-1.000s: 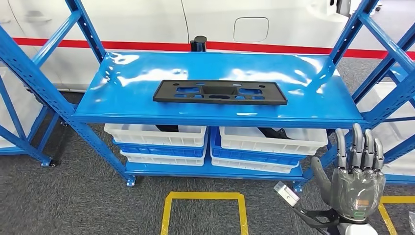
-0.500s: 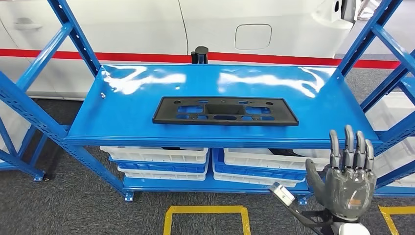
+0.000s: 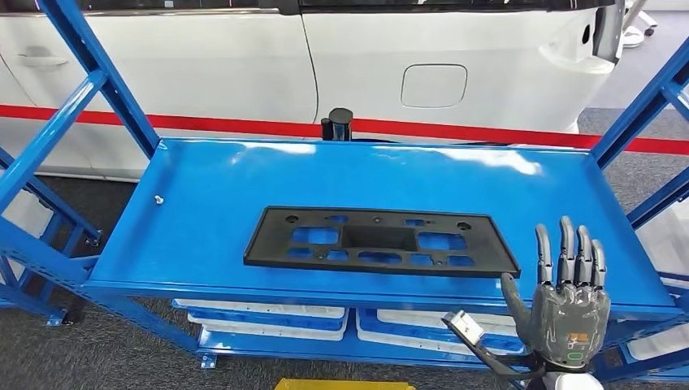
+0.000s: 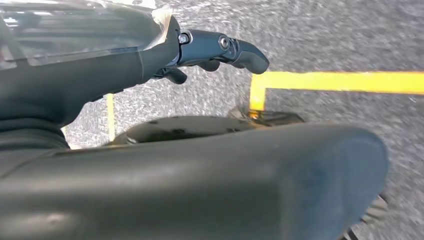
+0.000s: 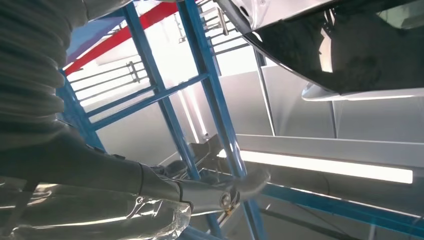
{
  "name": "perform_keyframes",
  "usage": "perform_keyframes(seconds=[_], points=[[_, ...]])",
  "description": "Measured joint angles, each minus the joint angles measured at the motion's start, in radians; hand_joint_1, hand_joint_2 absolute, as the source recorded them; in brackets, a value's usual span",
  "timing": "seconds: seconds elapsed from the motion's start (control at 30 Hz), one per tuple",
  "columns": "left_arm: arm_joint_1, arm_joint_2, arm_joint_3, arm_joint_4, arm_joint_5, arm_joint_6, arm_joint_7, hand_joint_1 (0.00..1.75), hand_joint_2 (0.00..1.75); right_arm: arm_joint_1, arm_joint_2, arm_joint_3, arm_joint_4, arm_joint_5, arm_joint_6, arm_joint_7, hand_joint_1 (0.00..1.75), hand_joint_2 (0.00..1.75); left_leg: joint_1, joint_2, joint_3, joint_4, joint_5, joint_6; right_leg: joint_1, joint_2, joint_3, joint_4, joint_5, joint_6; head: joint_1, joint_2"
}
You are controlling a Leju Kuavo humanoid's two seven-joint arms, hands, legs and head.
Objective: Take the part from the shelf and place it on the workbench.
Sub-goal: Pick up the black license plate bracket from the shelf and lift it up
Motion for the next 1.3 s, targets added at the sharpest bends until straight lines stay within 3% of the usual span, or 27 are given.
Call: perform_keyframes(seconds=[0.03,0.07,0.13,0.17,0.2,0.23,0.3,0.33,0.37,0.47,0.5,0.63,0.8,0.9,1.03,1.3], points=[[-0.001,0.0,-0.001,0.0,0.0,0.002,0.001,0.0,0.0,-0.001,0.0,0.002,0.002,0.0,0.0,0.0,0.0,1.75,0.002,0.002,-0.039,0.063,0.001,-0.004,-0.002,0.0,0.008,-0.001,-0.007,-0.012,-0.001,0.0],[-0.002,0.0,-0.002,0.0,0.0,0.003,0.003,0.0,0.0,-0.001,0.0,0.004,0.004,0.0,0.0,0.0,0.0,1.75,0.004,0.003,-0.086,0.124,-0.017,-0.009,-0.002,0.001,0.014,-0.002,-0.016,-0.021,-0.001,0.0],[-0.002,0.0,-0.002,0.0,-0.002,0.007,0.007,0.0,0.0,0.0,0.0,0.01,0.011,0.0,0.0,0.001,0.0,1.75,0.011,0.005,-0.17,0.195,-0.095,-0.021,-0.003,0.003,0.025,-0.002,-0.033,-0.027,-0.002,0.0],[-0.001,0.001,-0.002,0.0,-0.005,0.01,0.008,0.0,0.0,0.0,0.0,0.013,0.017,0.0,0.0,0.002,0.0,1.75,0.015,0.007,-0.2,0.201,-0.127,-0.026,-0.004,0.005,0.033,-0.002,-0.042,-0.026,-0.002,0.0],[-0.001,0.001,-0.002,0.0,-0.008,0.014,0.009,0.0,0.0,-0.001,0.0,0.017,0.026,0.0,0.0,0.003,0.0,1.75,0.018,0.009,-0.218,0.185,-0.132,-0.029,-0.005,0.007,0.044,-0.001,-0.051,-0.023,-0.002,0.0],[-0.001,0.001,-0.002,0.0,-0.011,0.018,0.009,0.0,0.0,-0.001,0.0,0.02,0.036,0.0,0.0,0.004,0.0,1.75,0.021,0.011,-0.225,0.149,-0.106,-0.031,-0.007,0.008,0.056,-0.001,-0.06,-0.019,-0.002,0.0],[0.0,0.001,-0.002,0.0,-0.015,0.023,0.012,0.0,0.0,-0.001,0.0,0.033,0.061,0.0,0.001,0.006,0.0,1.75,0.024,0.014,-0.22,0.045,0.013,-0.034,-0.01,0.009,0.08,-0.001,-0.078,-0.01,-0.002,0.0],[0.001,0.001,-0.002,0.0,-0.016,0.024,0.014,0.0,0.0,-0.002,0.0,0.043,0.074,0.0,0.001,0.007,0.0,1.75,0.023,0.017,-0.219,0.01,0.05,-0.033,-0.011,0.01,0.087,-0.001,-0.085,-0.004,-0.004,0.0],[0.001,0.001,-0.002,0.0,-0.017,0.024,0.017,0.0,0.0,-0.002,-0.001,0.055,0.087,0.001,0.002,0.009,0.0,1.75,0.02,0.019,-0.22,-0.009,0.077,-0.029,-0.01,0.011,0.091,0.0,-0.09,0.003,-0.004,0.0],[0.002,0.001,-0.002,-0.001,-0.019,0.024,0.023,0.0,0.0,-0.001,-0.002,0.094,0.112,0.002,0.003,0.015,0.0,1.75,0.015,0.02,-0.218,-0.018,0.103,-0.01,-0.006,0.011,0.096,-0.001,-0.101,0.023,-0.006,0.0],[0.001,0.0,-0.002,-0.002,-0.02,0.025,0.024,0.0,0.0,-0.001,-0.003,0.106,0.117,0.002,0.003,0.019,0.0,1.75,0.015,0.019,-0.212,-0.023,0.111,-0.008,-0.005,0.011,0.1,-0.002,-0.1,0.025,-0.005,0.0],[-0.004,0.001,-0.003,-0.003,-0.018,0.02,0.044,0.0,0.0,-0.011,-0.011,0.167,0.135,0.001,0.002,0.044,0.0,1.75,0.007,0.015,-0.201,-0.031,0.114,-0.008,-0.005,0.005,0.118,-0.02,-0.103,0.012,-0.002,0.0],[-0.009,0.008,-0.002,-0.003,-0.008,-0.007,0.061,0.0,0.0,-0.042,-0.027,0.235,0.159,0.001,0.002,0.076,0.0,1.75,0.004,0.015,-0.202,-0.031,0.108,0.0,-0.006,0.003,0.12,-0.028,-0.103,0.013,-0.002,0.0],[-0.009,0.011,-0.002,-0.003,-0.003,-0.006,0.061,0.0,0.0,-0.055,-0.035,0.254,0.17,0.001,0.002,0.08,0.0,1.75,0.002,0.015,-0.201,-0.031,0.106,0.003,-0.006,0.003,0.12,-0.03,-0.103,0.016,-0.002,0.0],[-0.009,0.011,-0.001,-0.003,-0.001,0.009,0.062,0.0,0.0,-0.065,-0.046,0.271,0.18,0.001,0.002,0.081,0.0,1.75,0.002,0.015,-0.2,-0.031,0.105,0.003,-0.006,0.002,0.122,-0.031,-0.105,0.03,-0.002,0.0],[-0.006,0.008,0.002,-0.003,-0.001,0.025,0.061,0.0,0.0,-0.064,-0.077,0.274,0.177,0.0,0.001,0.071,0.0,1.75,0.003,0.015,-0.196,-0.036,0.105,0.003,-0.005,0.002,0.123,-0.031,-0.106,0.031,-0.002,0.0]])
